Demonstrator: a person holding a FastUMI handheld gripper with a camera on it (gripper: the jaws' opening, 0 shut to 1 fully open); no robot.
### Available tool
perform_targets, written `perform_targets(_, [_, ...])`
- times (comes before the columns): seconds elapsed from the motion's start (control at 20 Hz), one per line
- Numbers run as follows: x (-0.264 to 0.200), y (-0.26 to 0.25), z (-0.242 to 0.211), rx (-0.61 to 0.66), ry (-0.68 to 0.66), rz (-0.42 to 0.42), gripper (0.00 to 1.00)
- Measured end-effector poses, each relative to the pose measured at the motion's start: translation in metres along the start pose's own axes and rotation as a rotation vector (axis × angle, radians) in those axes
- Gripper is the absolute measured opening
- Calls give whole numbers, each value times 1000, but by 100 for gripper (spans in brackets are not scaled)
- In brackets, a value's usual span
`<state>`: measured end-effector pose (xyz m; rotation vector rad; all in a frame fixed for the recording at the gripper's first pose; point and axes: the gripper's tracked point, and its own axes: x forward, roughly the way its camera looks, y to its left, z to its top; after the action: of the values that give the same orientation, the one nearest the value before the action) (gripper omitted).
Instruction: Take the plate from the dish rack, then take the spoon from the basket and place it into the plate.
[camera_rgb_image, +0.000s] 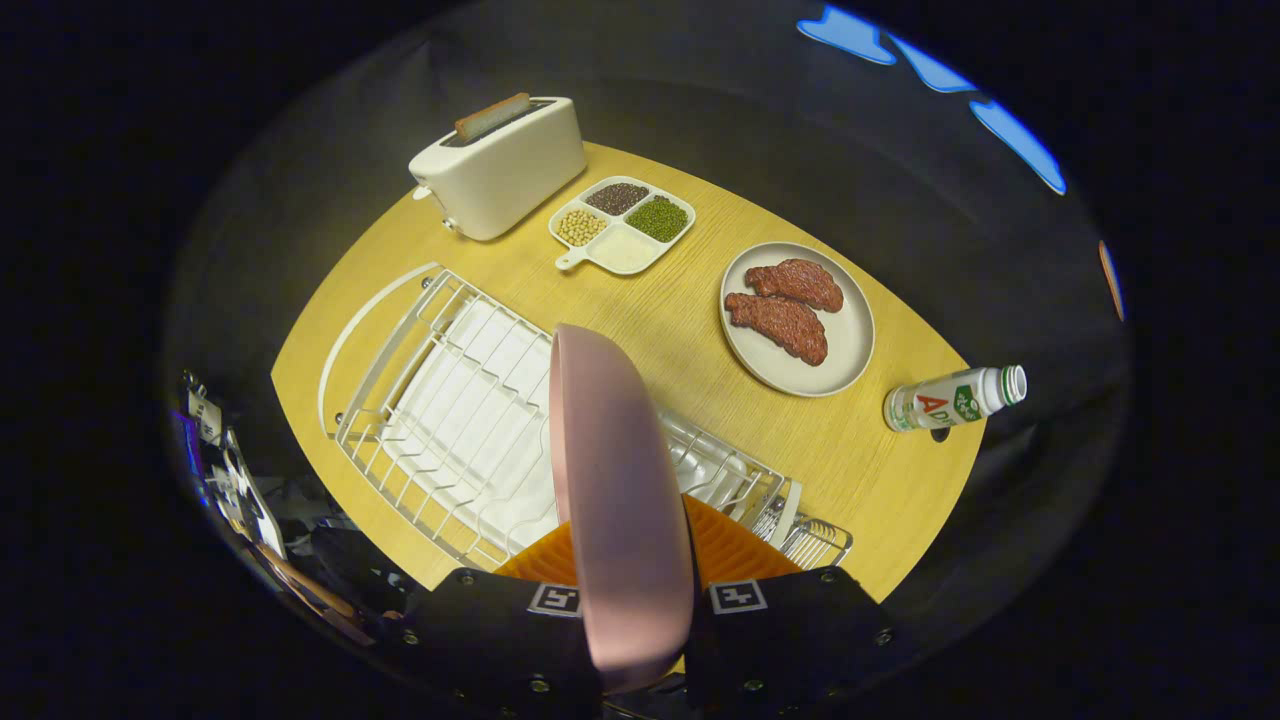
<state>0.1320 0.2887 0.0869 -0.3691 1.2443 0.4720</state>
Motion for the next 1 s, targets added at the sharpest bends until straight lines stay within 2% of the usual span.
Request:
perform_targets(0.25, [-23, 6, -40, 167, -79, 128, 30])
perform_targets(0.55, [-39, 20, -97, 308, -165, 245, 30])
perform_targets(0.8, [-44, 53, -161, 426, -187, 369, 30])
perform_targets(1.0, [-30, 83, -212, 551, -165, 463, 30])
